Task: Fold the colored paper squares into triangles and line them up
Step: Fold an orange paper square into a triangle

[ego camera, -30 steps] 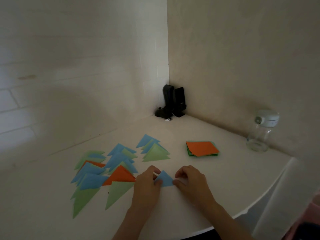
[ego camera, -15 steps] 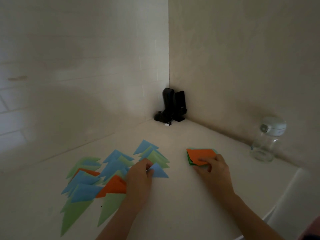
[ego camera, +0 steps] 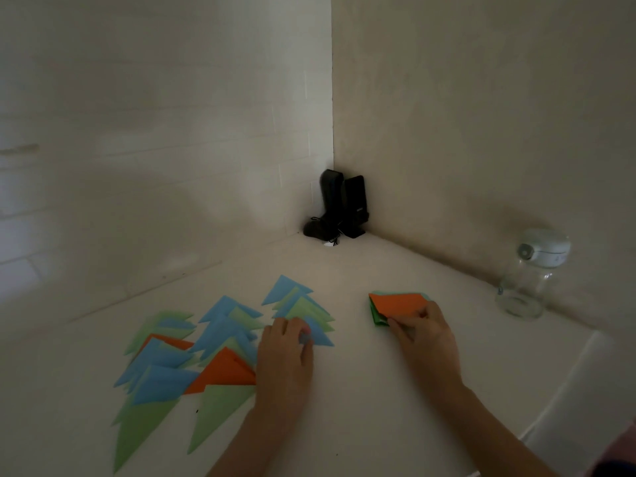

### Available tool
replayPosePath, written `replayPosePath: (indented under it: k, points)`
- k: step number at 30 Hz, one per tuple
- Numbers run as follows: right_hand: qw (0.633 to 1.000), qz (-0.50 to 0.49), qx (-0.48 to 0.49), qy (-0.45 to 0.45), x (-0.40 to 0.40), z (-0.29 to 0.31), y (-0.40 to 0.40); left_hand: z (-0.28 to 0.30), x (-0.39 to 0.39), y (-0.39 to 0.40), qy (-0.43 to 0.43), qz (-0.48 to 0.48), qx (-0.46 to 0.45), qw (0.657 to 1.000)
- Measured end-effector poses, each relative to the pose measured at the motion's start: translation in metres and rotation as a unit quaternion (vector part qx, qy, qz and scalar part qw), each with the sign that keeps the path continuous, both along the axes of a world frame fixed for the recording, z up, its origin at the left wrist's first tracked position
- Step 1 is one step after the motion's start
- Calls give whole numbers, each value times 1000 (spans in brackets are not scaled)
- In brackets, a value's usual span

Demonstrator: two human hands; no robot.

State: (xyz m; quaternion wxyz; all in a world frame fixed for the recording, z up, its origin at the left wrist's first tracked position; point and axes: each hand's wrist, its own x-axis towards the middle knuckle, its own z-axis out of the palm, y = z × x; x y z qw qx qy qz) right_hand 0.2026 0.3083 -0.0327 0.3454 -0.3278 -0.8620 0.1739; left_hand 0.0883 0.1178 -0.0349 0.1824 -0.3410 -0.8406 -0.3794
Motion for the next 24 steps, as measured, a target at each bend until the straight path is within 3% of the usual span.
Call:
replayPosePath:
  k: [5, 9, 14, 18, 24]
  points:
    - [990, -4, 53, 127, 12, 7, -6, -13, 22, -19, 37, -70, -46, 996]
    - [978, 57, 84, 180, 20, 16, -38, -14, 26, -30, 19, -96, -39, 994]
    - [972, 172, 100, 125, 29, 9, -85, -13, 34, -41, -2, -123, -34, 992]
    - [972, 172, 157, 27, 30, -10, -95, -13, 40, -48, -8, -146, -25, 989]
    - [980, 165, 112, -25, 30, -17, -98, -22, 37, -50, 39, -167, -60, 983]
